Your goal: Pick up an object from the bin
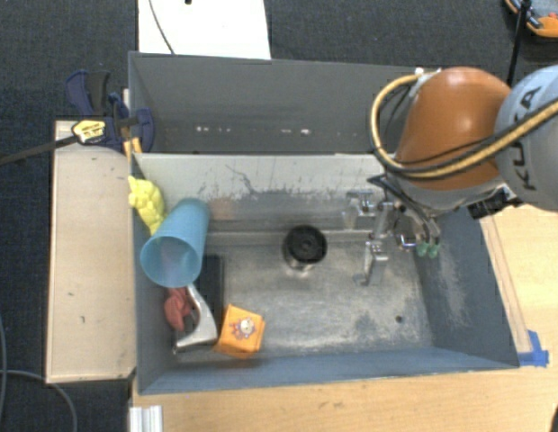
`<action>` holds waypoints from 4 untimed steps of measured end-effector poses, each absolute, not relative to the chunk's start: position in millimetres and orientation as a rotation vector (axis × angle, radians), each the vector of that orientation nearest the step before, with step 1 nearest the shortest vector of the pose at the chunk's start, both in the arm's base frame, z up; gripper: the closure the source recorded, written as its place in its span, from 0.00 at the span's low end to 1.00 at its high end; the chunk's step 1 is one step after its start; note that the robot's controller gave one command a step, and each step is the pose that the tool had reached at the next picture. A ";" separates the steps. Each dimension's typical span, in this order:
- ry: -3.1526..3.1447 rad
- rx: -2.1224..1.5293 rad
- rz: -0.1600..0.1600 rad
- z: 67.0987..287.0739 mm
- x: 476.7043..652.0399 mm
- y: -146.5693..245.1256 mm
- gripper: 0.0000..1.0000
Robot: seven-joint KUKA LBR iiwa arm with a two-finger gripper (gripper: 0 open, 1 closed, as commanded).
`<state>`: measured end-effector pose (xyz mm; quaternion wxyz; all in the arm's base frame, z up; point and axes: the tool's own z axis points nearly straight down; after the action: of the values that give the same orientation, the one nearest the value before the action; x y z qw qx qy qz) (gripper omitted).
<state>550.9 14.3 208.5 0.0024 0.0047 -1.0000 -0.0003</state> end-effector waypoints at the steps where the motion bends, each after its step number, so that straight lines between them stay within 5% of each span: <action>1: -3.145 0.014 -0.001 212.8 552.4 14.3 0.00; 2: -3.153 -0.033 -0.001 163.6 577.2 43.1 0.00; 3: -3.128 -0.249 0.001 150.3 549.5 82.7 0.00; 4: -3.142 -0.187 -0.004 129.7 554.8 76.8 0.00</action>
Offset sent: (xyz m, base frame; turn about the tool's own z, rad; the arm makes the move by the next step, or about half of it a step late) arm 0.0340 0.0438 -0.0754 0.0375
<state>554.8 76.8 129.7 -0.0030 -0.0594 -0.9982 -0.0014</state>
